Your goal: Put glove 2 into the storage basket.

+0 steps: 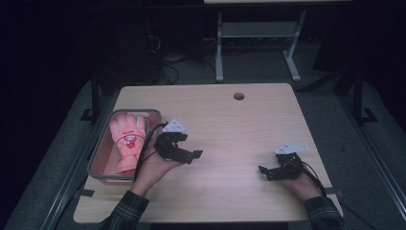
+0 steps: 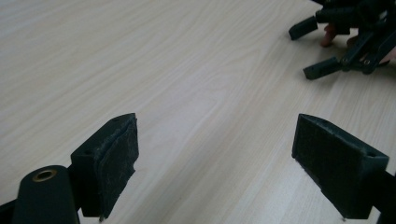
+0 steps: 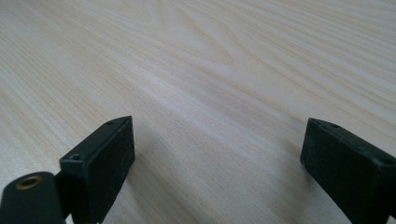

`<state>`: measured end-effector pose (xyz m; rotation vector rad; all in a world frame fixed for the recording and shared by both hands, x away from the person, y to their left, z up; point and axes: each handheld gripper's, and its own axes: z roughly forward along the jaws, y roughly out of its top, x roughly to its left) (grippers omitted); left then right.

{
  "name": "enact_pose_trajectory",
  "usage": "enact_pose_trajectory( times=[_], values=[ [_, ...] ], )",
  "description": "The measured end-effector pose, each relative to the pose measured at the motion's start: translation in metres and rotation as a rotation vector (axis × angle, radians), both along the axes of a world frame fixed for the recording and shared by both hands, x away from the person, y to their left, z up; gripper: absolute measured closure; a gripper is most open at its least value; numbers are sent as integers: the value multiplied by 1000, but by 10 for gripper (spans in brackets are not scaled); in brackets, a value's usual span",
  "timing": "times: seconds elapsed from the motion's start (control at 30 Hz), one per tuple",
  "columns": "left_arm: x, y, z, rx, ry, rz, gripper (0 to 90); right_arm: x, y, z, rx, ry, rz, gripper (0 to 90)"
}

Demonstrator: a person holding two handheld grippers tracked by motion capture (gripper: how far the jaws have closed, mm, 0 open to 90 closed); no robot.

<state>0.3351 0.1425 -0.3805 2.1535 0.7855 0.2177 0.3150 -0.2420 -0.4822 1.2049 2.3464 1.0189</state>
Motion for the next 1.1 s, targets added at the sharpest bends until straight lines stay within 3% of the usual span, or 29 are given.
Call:
enact_pose_trajectory(
  times=[0.57,0.8,0.93,1.1],
  values=[
    [-18,-20,-62,110,17,-37,144,0,0,0,0,0,3,95],
    [-21,-25,-80,158,18,-55,143,0,0,0,0,0,3,95],
    [-23,-27,-86,175,0,-57,142,0,0,0,-2,-7,8,95],
    [-26,-29,-92,150,-25,-57,135,0,0,0,-2,-8,10,95]
  ],
)
